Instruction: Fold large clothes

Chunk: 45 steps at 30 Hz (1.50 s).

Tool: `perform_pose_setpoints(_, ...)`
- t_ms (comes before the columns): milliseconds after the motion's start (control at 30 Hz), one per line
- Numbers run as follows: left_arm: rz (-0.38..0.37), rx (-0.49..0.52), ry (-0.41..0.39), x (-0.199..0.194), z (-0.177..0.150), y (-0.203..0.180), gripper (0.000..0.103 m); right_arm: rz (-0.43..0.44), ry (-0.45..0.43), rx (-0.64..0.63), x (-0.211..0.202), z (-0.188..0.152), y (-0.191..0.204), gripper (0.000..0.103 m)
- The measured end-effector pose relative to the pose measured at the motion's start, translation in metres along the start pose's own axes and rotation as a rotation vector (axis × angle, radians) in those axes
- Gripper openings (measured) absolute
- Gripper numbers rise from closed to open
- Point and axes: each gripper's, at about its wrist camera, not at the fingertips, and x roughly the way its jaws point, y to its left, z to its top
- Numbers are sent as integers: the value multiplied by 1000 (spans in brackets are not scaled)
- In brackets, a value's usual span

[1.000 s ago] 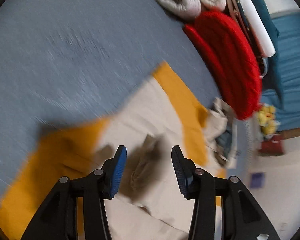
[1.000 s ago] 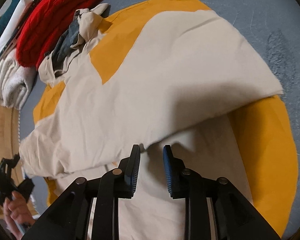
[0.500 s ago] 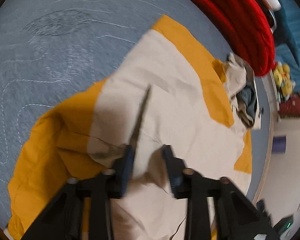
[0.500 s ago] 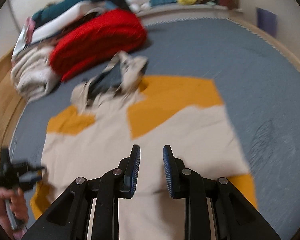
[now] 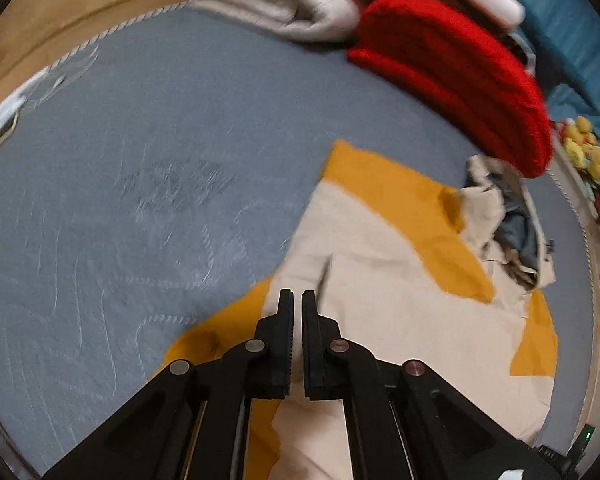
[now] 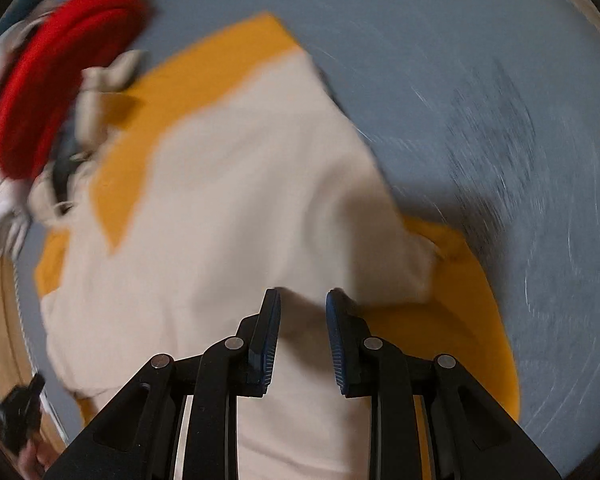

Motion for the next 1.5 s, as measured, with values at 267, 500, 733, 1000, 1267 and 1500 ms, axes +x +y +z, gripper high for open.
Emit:
perform_pose_setpoints(267, -131, -6, 283, 61, -22, -14, 3, -17, -238, -168, -48, -9, 41, 25)
perform_pose_setpoints(500, -101, 8, 314, 71, -28, -15, 3, -16, -139, -255, -16, -10, 51, 32)
perform_pose_setpoints(733, -116, 75, 320, 70, -30, -24, 11, -136, -94, -236, 4, -5, 47, 32)
perform_pose_setpoints(1000, -113, 119, 332, 72, -34, -33, 16, -74, -234, -344, -30, -13, 67, 32)
perform_pose_setpoints(1267, -90, 181, 317, 68, -40, -47, 19, -111, -96, -252, -3, -12, 47, 32)
perform_pose_setpoints(1500, -200, 276, 111, 20, -37, -73, 19, -89, -364, -380, -73, -26, 75, 32)
